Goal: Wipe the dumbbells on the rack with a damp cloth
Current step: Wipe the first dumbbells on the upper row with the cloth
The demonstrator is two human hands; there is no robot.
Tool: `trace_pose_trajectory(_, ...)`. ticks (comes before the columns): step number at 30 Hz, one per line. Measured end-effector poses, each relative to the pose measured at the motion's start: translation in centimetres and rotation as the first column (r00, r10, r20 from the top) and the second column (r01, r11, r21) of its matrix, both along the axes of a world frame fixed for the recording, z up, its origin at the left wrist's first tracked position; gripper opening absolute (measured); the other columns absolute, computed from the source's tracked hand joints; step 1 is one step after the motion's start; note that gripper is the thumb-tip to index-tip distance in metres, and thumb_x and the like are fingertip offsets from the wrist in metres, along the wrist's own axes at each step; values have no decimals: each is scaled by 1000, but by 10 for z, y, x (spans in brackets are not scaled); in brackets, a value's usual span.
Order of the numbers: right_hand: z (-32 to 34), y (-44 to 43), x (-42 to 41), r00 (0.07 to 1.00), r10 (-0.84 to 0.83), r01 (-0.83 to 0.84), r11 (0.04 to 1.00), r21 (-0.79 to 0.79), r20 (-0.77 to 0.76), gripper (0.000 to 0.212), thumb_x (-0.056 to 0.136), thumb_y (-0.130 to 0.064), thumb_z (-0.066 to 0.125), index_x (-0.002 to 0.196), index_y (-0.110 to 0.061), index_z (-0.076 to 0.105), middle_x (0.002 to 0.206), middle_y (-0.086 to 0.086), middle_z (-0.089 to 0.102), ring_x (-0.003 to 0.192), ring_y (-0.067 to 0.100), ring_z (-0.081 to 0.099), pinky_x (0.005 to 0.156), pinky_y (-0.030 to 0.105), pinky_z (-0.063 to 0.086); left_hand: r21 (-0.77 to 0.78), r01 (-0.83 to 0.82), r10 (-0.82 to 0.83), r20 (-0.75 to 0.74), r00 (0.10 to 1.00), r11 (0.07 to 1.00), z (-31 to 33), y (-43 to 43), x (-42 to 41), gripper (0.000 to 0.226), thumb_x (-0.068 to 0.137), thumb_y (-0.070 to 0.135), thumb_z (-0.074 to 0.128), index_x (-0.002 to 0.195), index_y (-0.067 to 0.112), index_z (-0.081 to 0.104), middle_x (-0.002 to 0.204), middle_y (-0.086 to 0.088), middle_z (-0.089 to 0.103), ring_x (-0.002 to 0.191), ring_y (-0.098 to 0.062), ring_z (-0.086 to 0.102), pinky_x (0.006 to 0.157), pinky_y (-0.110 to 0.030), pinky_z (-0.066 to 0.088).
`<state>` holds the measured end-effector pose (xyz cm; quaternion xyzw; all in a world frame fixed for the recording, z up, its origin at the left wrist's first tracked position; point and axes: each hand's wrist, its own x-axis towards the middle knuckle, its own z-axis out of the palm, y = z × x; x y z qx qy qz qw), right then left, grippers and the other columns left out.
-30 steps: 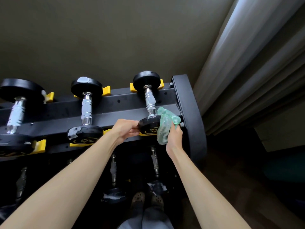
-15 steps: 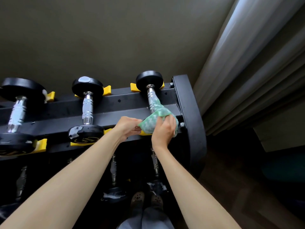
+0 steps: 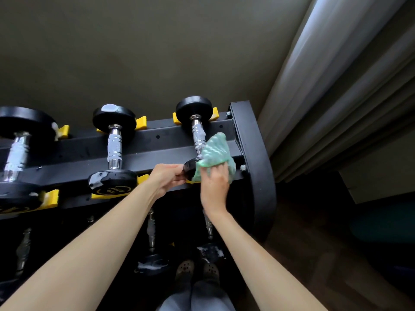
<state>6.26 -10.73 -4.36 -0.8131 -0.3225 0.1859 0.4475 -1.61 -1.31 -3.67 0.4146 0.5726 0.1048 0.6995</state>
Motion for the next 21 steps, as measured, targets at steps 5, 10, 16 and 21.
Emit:
trace_pose_trajectory(5,-22,15,-6,905,-3,61,991,-122,425,45,84,-26,39,124,-13,53,128,18,53,125,37,34,98,56,41,47,39,-38,-8,999,998,8,-2,5,26,94,8,53,114,-6,61,92,-11,68,76,-15,64,81,-27,53)
trace_pose_trajectory(10,-5,29,7,962,-269,273,958,-83,57,35,96,-17,43,127,-4,53,132,12,52,129,29,40,110,41,30,74,74,-72,-30,997,995,12,-2,10,26,94,9,54,115,-5,61,105,-14,64,83,-18,63,84,-29,49)
trace_pose_trajectory(16,4,19,55,474,-349,308,926,-219,-808,23,95,-30,48,94,-10,60,93,8,63,86,22,58,78,30,45,17,46,-47,39,998,999,4,-7,0,30,97,10,48,124,0,56,108,-12,62,96,-20,60,86,-26,49)
trace_pose_trajectory(21,4,11,35,232,-327,489,853,-181,-916,36,98,-31,48,116,-1,58,98,10,64,88,23,60,80,32,48,13,76,-76,43,996,997,0,-4,-3,30,98,9,46,125,1,56,99,-8,65,83,-14,62,84,-25,50)
